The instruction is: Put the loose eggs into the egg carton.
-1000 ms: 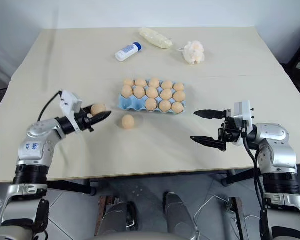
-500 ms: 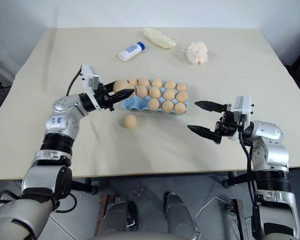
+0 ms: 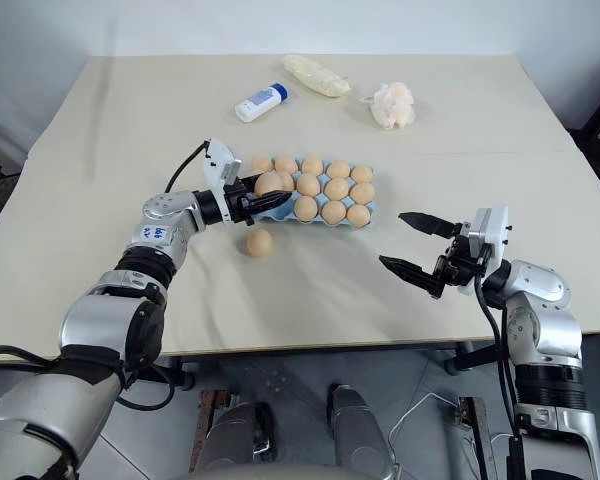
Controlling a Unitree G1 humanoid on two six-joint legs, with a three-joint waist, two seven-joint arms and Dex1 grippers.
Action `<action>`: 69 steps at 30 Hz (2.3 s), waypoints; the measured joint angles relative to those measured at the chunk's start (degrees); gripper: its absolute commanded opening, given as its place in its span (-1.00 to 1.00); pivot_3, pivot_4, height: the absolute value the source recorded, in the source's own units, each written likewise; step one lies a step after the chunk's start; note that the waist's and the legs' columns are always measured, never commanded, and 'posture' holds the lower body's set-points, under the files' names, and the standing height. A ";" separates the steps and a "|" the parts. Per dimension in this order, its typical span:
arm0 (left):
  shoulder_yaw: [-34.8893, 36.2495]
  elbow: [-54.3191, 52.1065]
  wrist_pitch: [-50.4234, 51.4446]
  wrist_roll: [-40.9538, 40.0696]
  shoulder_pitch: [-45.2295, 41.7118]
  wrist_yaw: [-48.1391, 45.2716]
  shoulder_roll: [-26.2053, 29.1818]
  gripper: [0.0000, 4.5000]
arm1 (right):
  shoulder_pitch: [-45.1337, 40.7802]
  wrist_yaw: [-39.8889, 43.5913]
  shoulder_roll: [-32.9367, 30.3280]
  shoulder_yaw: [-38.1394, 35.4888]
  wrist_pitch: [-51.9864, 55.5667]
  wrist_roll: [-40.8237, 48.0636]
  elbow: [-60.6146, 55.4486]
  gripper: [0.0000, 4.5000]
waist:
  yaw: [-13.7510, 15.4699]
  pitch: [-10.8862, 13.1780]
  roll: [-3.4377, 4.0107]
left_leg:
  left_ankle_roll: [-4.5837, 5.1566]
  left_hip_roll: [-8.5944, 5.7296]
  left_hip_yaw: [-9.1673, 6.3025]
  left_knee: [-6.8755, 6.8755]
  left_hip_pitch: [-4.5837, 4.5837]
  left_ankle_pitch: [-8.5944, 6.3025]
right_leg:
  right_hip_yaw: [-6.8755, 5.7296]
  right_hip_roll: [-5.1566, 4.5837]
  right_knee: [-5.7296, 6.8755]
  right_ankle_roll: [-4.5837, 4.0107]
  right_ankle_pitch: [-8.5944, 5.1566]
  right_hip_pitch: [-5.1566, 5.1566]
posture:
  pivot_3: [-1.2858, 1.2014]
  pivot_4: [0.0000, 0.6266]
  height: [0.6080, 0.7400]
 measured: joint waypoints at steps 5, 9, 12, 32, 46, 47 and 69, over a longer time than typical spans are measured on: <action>0.14 0.08 -0.62 1.18 -0.87 0.46 -0.08 0.98 | 0.26 -0.34 0.00 0.00 0.15 0.00 -0.53 1.00 | 0.07 0.00 0.00 | 0.00 0.00 0.06 -0.02 -0.01 0.00 | -0.02 0.00 -0.01 0.00 0.00 0.00 | 0.03 -0.52 1.00; 0.21 0.06 -0.89 1.20 -1.41 0.40 -0.17 0.98 | -0.25 -0.28 -0.02 0.00 0.32 -0.01 -0.37 1.00 | 0.03 0.00 0.00 | 0.00 0.00 0.09 0.00 -0.01 0.00 | -0.02 0.01 0.01 0.00 0.00 0.00 | 0.03 -0.52 1.00; 0.20 -0.53 -0.89 1.20 -1.40 -0.42 -0.13 0.98 | -1.69 0.45 -0.17 0.10 0.38 -0.15 1.04 1.00 | 0.00 0.00 0.00 | 0.00 0.00 0.11 0.01 -0.01 0.00 | -0.02 0.02 0.01 0.00 0.00 0.00 | 0.03 -0.52 1.00; 8.89 -50.13 14.03 -12.03 35.10 -11.44 19.38 0.98 | -9.44 6.35 -0.99 2.49 0.03 -1.91 9.78 1.00 | -0.21 0.02 0.05 | -0.09 0.10 0.46 0.02 0.11 0.06 | -0.01 -0.05 0.25 -0.12 -0.05 -0.01 | 0.03 -0.52 1.00; 12.88 -59.97 17.48 -17.48 47.45 -12.83 23.96 0.98 | -11.20 8.32 -1.22 2.55 0.02 -2.92 12.77 1.00 | 0.02 0.02 0.06 | -0.19 0.00 -0.01 -0.05 0.10 -0.01 | -0.03 -0.23 0.12 -0.55 -0.25 0.00 | 0.03 -0.52 1.00; 11.90 -60.82 17.66 -17.46 46.74 -12.00 23.12 0.98 | -11.66 8.35 -1.22 2.55 0.02 -3.01 12.77 1.00 | 0.04 0.02 0.06 | -0.19 -0.02 -0.01 -0.04 0.09 -0.02 | -0.02 -0.24 0.10 -0.54 -0.25 0.02 | 0.03 -0.52 1.00; -5.56 -48.98 18.39 -0.05 32.14 14.26 3.00 0.85 | -7.18 7.17 -1.70 1.65 0.14 -2.42 9.11 1.00 | 0.07 0.00 0.09 | 0.10 -0.05 -0.14 0.07 0.16 0.10 | 0.01 -0.11 -0.03 0.02 0.08 0.25 | 0.03 -0.52 1.00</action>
